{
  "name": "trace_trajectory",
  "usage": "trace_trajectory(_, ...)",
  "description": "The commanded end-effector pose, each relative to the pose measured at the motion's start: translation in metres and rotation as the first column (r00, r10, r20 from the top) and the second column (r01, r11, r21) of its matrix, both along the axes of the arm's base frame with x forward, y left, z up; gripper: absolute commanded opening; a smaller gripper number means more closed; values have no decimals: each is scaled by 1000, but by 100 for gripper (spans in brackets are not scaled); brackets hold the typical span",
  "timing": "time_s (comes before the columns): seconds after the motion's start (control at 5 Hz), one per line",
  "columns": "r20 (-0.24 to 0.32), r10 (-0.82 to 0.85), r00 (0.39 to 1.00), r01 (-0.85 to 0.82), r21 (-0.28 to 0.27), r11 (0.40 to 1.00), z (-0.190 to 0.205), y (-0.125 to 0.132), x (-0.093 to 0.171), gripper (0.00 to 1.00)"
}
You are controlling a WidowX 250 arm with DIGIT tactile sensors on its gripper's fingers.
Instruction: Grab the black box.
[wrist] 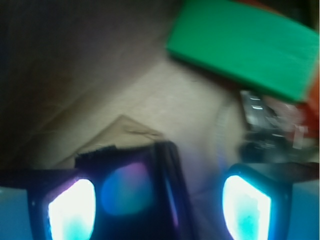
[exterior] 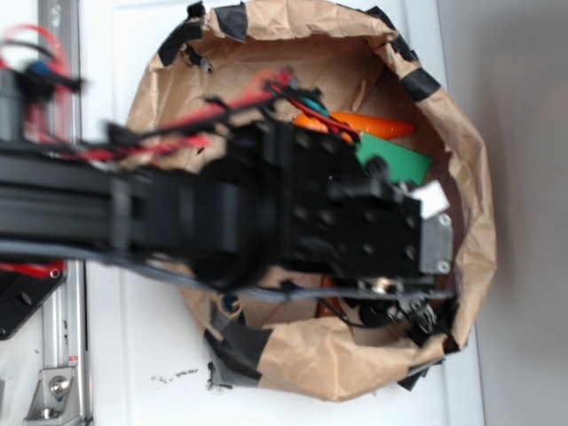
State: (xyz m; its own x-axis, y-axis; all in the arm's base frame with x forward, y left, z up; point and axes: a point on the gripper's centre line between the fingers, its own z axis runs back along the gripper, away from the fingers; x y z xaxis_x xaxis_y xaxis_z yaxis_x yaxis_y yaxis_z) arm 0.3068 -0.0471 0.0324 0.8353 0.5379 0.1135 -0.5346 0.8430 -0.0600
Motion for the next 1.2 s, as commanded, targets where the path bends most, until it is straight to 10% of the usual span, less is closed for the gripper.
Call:
trace_trajectory(0.0, -5, -111, 994, 111, -45, 993, -14, -36, -10, 100)
trace_trajectory(0.2, 46, -65, 997, 67, -49, 997, 4, -15, -9, 0)
trace_trajectory(0.6, 278, -113, 954, 122, -15, 992, 105, 82, -25, 0)
trace_trajectory(1.0, 191, -362, 912, 371, -13, 928, 148, 48, -27, 0)
